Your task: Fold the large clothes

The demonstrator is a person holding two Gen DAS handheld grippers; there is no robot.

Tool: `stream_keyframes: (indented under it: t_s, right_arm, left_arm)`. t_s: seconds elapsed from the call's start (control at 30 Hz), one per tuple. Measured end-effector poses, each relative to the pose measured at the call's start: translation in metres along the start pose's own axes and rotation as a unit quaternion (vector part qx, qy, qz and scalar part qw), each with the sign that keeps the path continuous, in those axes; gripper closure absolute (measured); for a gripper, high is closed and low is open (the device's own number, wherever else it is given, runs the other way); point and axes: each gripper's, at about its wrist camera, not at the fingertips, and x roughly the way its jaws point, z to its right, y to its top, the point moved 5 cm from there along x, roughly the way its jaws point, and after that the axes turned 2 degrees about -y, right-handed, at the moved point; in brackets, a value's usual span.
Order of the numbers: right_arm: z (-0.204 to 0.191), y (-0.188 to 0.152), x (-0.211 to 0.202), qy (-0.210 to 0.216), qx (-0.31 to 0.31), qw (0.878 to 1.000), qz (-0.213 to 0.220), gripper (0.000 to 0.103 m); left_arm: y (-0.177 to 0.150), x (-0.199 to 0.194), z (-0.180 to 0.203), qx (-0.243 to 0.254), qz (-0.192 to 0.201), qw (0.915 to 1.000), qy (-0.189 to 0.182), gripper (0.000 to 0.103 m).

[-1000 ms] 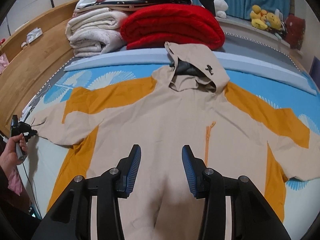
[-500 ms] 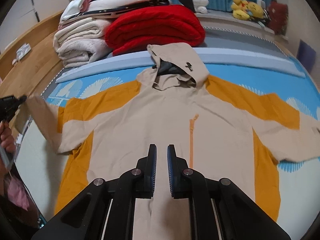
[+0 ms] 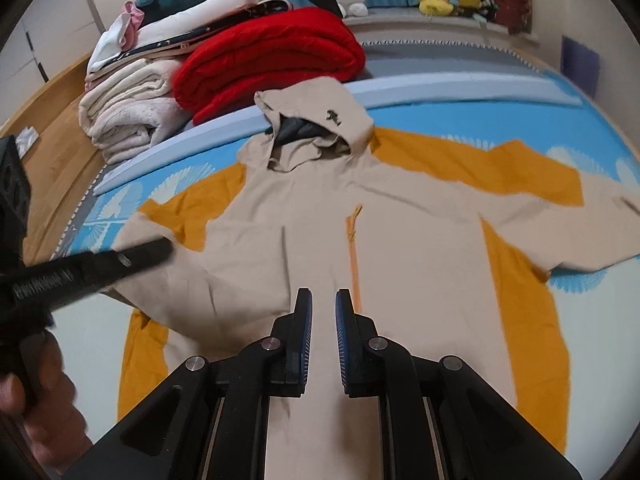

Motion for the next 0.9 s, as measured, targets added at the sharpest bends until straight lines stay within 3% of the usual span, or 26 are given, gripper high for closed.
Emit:
stream_keyframes:
  t_s: [0.1,0.2,0.23,0.33,0.43,0.67,0.83,0.9]
  right_arm:
    - [-0.006,0.000,0.009,0.008,-0.009,1.000,-0.005,0.089]
    - [-0.022,-0.003,0.023,0.032,-0.027,0.999,-0.019,0.079]
    - [-0.030,-0.005,0.029,0.043,-0.036,0.998,-0.026,0.073]
    - [-0.059,-0.020,0.049,0.072,-0.077,0.993,-0.052,0.064]
    - [-0.094,-0.044,0.070,0.089,-0.136,0.983,-0.080,0.057]
    - [-0.139,-0.088,0.095,0.045,-0.295,0.951,-0.077,0.056]
    - [-0.146,-0.107,0.116,-0.017,-0.389,0.918,-0.078,0.056]
    - [-0.143,-0.108,0.121,-0.032,-0.403,0.912,-0.074,0.058]
  left_arm:
    - [0.017,-0.026,-0.032,-0.017,0.038,0.9977,0.054,0.088]
    - [0.028,-0.033,-0.066,-0.055,0.051,0.9933,0.088,0.088]
    - [0.028,-0.033,-0.073,-0.067,0.052,0.9922,0.092,0.088]
    - [0.026,-0.028,-0.093,-0.092,0.038,0.9887,0.112,0.088]
    - [0.027,-0.019,-0.106,-0.116,0.028,0.9867,0.110,0.088]
    - [0.032,-0.016,-0.137,-0.162,0.025,0.9801,0.111,0.088]
    - [0.032,-0.015,-0.158,-0.201,0.030,0.9739,0.101,0.088]
    - [0.034,-0.016,-0.164,-0.205,0.036,0.9722,0.106,0.088]
